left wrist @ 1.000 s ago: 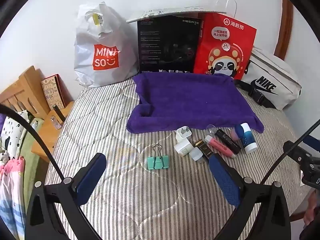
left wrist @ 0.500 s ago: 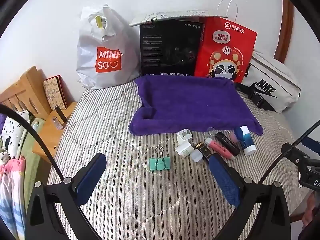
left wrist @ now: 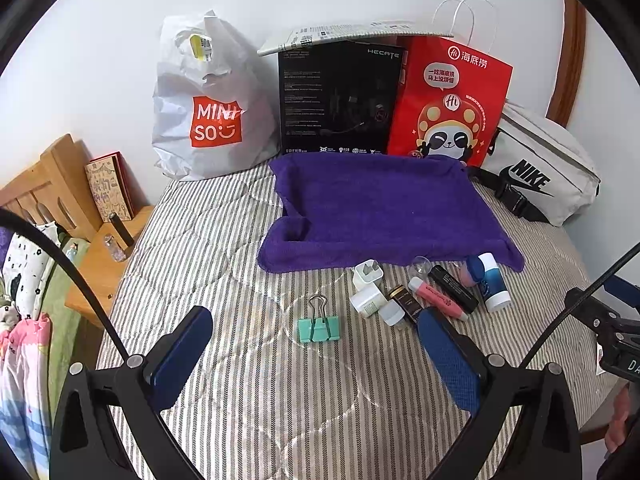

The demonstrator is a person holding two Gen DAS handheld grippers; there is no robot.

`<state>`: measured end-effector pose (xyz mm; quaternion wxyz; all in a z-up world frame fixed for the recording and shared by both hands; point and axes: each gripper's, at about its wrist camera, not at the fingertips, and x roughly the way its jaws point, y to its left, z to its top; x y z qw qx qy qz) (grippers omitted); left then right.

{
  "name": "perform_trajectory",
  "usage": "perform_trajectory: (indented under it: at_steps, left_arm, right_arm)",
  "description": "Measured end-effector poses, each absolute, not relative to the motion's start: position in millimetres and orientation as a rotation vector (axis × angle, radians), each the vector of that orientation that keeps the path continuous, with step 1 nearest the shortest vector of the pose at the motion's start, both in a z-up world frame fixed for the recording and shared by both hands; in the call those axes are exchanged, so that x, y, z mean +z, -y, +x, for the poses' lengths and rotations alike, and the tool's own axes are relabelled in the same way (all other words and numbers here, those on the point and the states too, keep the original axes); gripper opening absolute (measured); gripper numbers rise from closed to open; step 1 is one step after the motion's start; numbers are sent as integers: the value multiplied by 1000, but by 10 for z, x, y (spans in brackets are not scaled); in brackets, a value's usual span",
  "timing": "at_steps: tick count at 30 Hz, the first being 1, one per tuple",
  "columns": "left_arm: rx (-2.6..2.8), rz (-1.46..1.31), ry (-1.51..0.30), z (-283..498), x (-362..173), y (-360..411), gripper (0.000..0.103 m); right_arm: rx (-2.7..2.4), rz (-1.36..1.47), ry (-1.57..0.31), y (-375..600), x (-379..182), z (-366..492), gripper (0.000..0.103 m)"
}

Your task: Organize rigid objects

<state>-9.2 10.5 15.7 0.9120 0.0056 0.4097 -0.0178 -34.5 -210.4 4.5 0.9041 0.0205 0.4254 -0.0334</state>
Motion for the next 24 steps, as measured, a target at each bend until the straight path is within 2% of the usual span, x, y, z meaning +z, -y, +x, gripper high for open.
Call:
perform_trajectory:
  at_steps: [24]
  left_arm:
    - [-41,21,-853,-112,143,-74,103]
  right_arm:
    - [-73,35,-863,2101,135,-434,103]
